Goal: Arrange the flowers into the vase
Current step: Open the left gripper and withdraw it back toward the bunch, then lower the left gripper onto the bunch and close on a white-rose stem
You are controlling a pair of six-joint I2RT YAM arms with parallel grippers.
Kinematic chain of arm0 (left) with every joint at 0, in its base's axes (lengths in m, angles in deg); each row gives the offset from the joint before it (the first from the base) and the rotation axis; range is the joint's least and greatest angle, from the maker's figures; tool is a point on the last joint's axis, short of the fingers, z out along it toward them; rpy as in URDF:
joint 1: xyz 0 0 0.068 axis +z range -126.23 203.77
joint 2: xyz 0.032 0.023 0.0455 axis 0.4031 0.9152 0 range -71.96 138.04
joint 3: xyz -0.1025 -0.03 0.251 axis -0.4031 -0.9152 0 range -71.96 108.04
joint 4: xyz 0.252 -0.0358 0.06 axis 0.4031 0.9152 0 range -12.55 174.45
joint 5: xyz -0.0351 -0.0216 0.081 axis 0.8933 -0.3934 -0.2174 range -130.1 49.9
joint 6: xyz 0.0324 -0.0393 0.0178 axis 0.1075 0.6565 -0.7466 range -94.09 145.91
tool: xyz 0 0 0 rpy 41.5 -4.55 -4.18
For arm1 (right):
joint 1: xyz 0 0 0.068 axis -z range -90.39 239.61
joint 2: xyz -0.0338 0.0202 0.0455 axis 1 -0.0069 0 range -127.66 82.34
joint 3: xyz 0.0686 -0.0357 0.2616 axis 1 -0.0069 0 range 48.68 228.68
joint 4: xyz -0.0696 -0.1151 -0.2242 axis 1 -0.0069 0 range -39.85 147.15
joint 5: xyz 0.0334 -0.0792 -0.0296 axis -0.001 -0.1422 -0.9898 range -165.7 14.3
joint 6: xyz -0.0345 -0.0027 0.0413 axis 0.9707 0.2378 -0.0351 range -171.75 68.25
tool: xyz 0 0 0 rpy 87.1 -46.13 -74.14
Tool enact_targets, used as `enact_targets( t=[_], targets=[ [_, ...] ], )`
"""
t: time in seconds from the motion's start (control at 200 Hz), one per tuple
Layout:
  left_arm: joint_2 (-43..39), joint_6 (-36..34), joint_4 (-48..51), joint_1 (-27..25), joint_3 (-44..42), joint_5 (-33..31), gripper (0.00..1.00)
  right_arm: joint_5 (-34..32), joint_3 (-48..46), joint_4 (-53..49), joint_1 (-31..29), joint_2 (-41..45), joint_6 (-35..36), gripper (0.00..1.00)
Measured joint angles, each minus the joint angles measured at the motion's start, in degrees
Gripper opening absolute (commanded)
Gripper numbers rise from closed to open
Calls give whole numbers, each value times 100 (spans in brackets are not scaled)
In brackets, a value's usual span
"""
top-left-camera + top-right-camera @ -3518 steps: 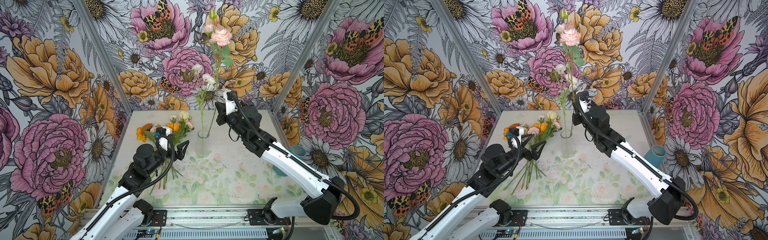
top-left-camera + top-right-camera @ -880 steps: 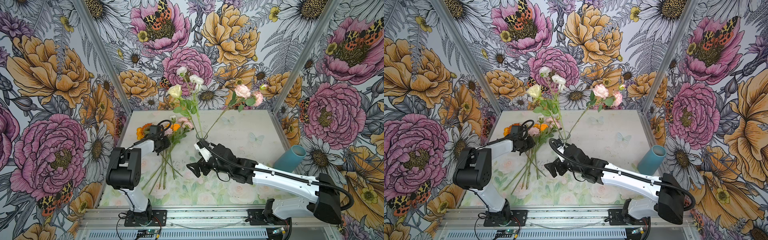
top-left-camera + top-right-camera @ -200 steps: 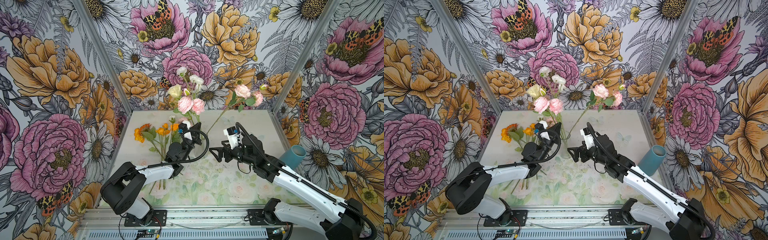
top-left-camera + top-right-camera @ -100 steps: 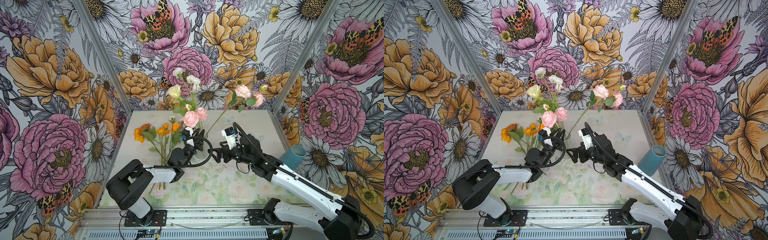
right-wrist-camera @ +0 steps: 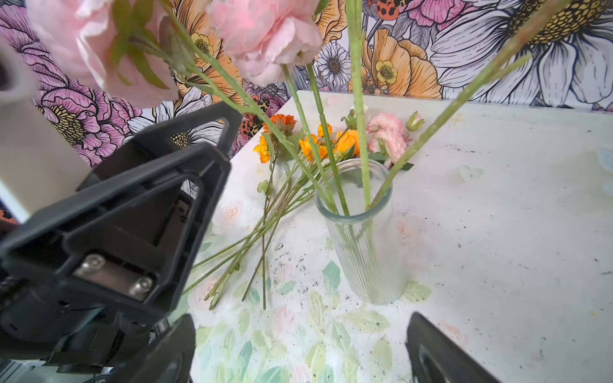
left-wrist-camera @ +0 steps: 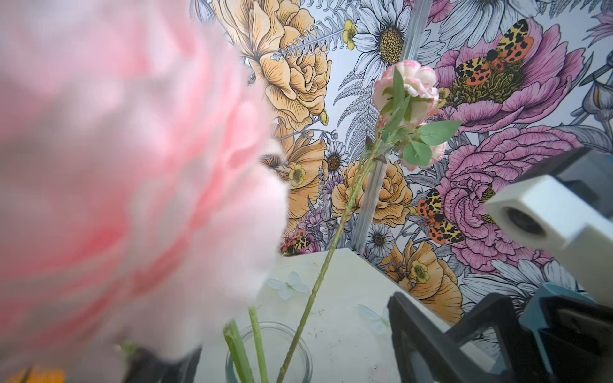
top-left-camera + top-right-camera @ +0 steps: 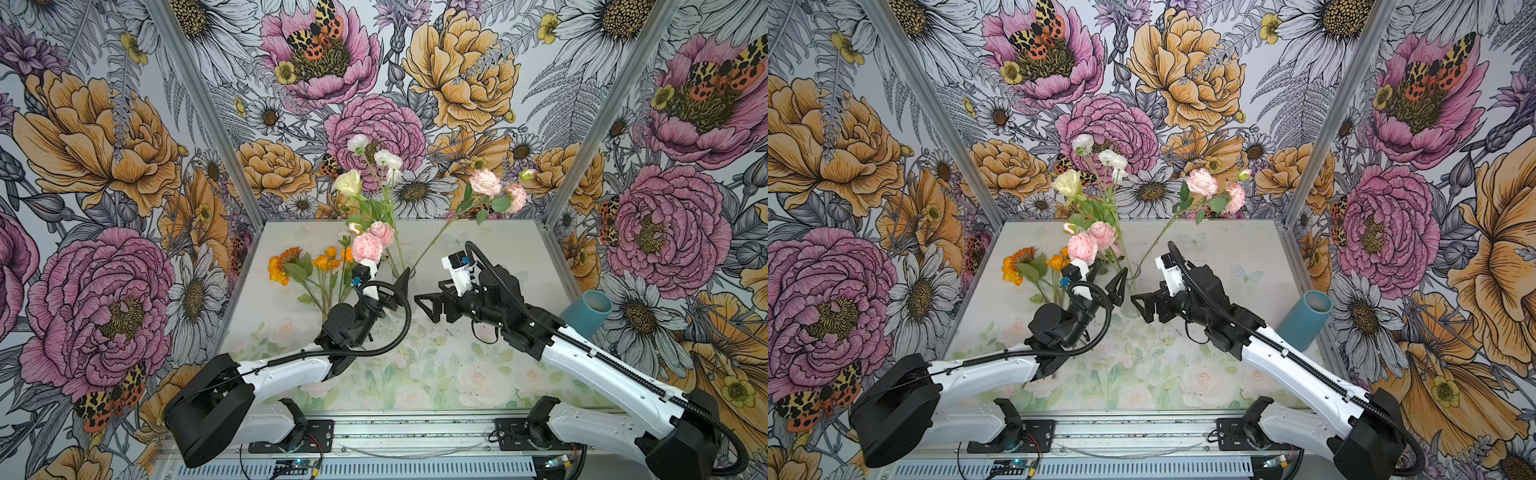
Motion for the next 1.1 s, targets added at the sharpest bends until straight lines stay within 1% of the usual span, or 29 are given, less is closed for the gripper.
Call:
enact_targets(
  t=[0.15,0.245,0.32,0.385,0.42,0.46,0.48,0.5,0.54,0.575,0.615,0.655,0.741,0.816,0.886,0.976,1.096],
  targets=[
    [-1325,76,1410,-76,-96,-271,99,-22,4,0,0,2,50,100],
    [-2203,310,2492,-72,-114,-658,99,-28,11,-2,-15,2,107,99],
    [-2691,570,3414,15,-46,-933,98,-79,52,-7,-61,2,129,100],
    [-2907,955,4308,302,103,-1115,94,-153,122,-4,-170,-11,155,100],
    [-2933,1217,4752,592,199,-1137,90,-197,179,-4,-260,-37,168,100],
    [-2872,1530,5239,1064,334,-1060,86,-245,249,-2,-372,-87,195,100],
    [-2776,1755,5473,1388,411,-892,83,-289,284,2,-452,-116,208,99],
    [-2691,1886,5648,1668,470,-798,78,-299,308,4,-507,-140,212,99],
    [-2323,2232,5954,2430,605,-308,69,-341,363,7,-643,-201,219,99],
    [-1982,2398,6111,2920,715,79,63,-369,393,11,-750,-256,232,99],
    [-1412,2509,6321,3445,885,546,61,-382,404,15,-837,-302,234,99],
    [-807,2559,6507,3716,1102,911,61,-385,404,4,-914,-334,234,99],
    [492,2583,6760,3860,1591,1486,59,-409,404,-2,-942,-367,229,99],
    [1276,2581,6767,3893,1880,1838,58,-431,404,0,-942,-367,216,99],
    [1816,2579,6730,3954,2107,2109,56,-431,400,-2,-942,-363,205,99],
    [2411,2562,6675,4026,2492,2304,55,-428,380,-2,-946,-339,184,99],
    [2911,2535,6566,4035,2898,2472,53,-426,315,-2,-955,-295,133,99]
  ],
)
